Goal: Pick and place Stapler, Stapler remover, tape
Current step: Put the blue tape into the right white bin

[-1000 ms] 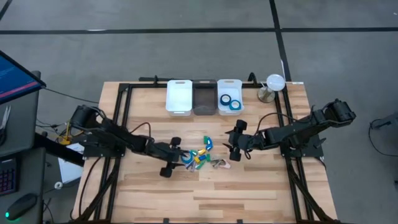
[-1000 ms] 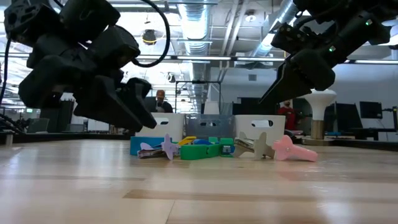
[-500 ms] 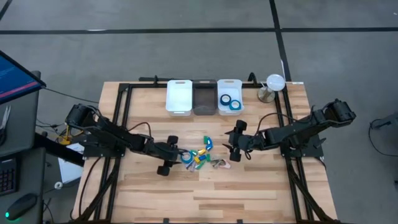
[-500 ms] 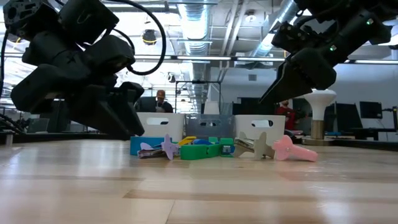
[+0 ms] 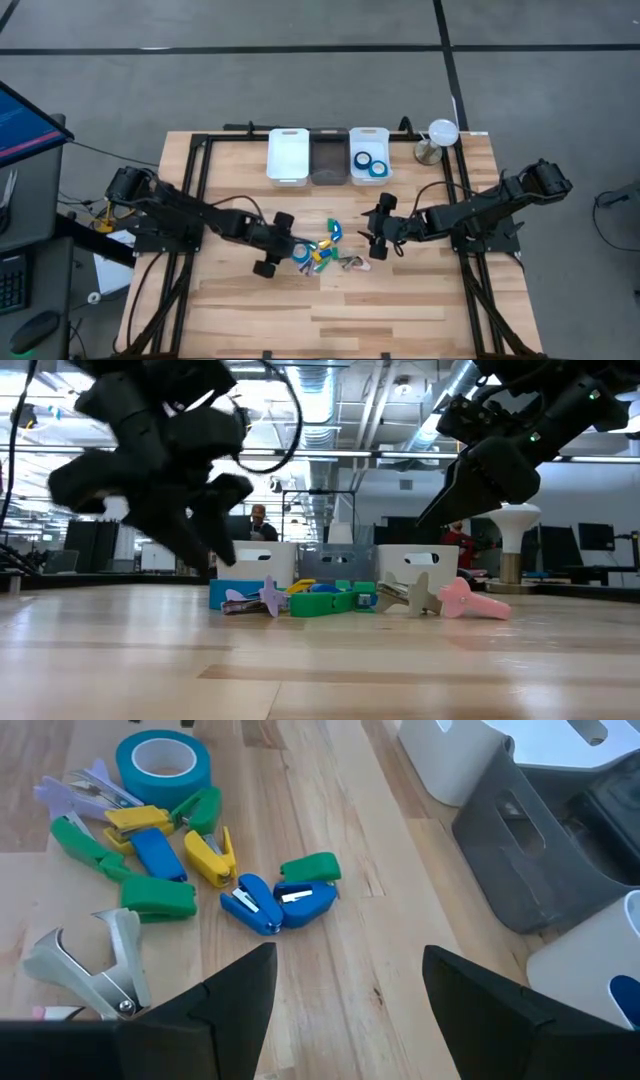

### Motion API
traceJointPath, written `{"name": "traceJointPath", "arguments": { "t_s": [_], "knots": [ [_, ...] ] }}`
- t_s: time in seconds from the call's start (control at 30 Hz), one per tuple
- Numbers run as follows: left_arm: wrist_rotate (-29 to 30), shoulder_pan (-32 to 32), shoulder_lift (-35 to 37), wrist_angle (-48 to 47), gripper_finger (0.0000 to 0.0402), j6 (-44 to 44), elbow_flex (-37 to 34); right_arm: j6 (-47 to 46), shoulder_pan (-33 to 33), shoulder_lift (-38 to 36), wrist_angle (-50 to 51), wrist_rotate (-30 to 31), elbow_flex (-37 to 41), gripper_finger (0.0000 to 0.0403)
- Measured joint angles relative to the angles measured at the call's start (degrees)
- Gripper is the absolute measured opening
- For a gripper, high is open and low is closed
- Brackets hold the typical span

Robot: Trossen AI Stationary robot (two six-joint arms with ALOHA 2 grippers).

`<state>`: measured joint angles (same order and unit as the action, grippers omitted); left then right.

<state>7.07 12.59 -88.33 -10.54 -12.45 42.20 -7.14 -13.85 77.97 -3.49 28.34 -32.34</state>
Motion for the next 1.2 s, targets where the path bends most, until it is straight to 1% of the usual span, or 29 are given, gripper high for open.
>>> {"name": "traceJointPath", "arguments": {
  "t_s": [0.17, 0.23, 0.33, 0.4, 0.47, 0.67, 1.0, 1.13, 1.2],
  "knots": [
    [-0.17, -0.88, 0.00, -8.68, 0.0168, -2.28, 5.78, 0.00, 0.00, 0.00, 0.00, 0.00, 0.00, 0.0244],
    [-1.51, -1.33, 0.00, -10.60, 0.0168, -2.32, 7.20, 0.00, 0.00, 0.00, 0.00, 0.00, 0.00, 0.0244],
    [-4.23, -1.40, -0.90, -10.81, 0.0168, -2.32, 8.90, 0.00, 0.00, 0.00, 0.00, 0.00, 0.00, 0.0244],
    [-4.75, -0.97, -2.28, -11.00, 0.0168, -2.70, 9.75, 0.00, 0.00, 0.00, -0.02, 0.00, 0.00, 0.0244],
    [-5.37, -0.60, -3.92, -11.14, 0.0168, -4.97, 10.37, 0.00, 0.00, 0.00, -0.02, 0.00, 0.00, 0.0244],
    [-5.35, -0.45, -8.72, -11.09, 0.0168, -8.31, 11.15, 0.00, 0.00, 0.00, -0.09, 0.00, 0.00, 0.0244],
    [-5.04, -0.53, -15.00, -10.15, 0.0168, -8.68, 11.55, 0.00, 0.00, 0.00, -0.11, 0.00, 0.00, 0.0244],
    [-5.40, -0.58, -15.85, -10.36, 0.0165, -8.63, 11.65, -0.02, 0.00, 0.00, -0.09, 0.00, 0.00, 0.0244],
    [-5.40, -0.56, -15.36, -10.36, 0.0153, -8.61, 11.45, -0.02, 0.00, 0.00, -0.09, 0.00, 0.00, 0.0244]
  ]
}}
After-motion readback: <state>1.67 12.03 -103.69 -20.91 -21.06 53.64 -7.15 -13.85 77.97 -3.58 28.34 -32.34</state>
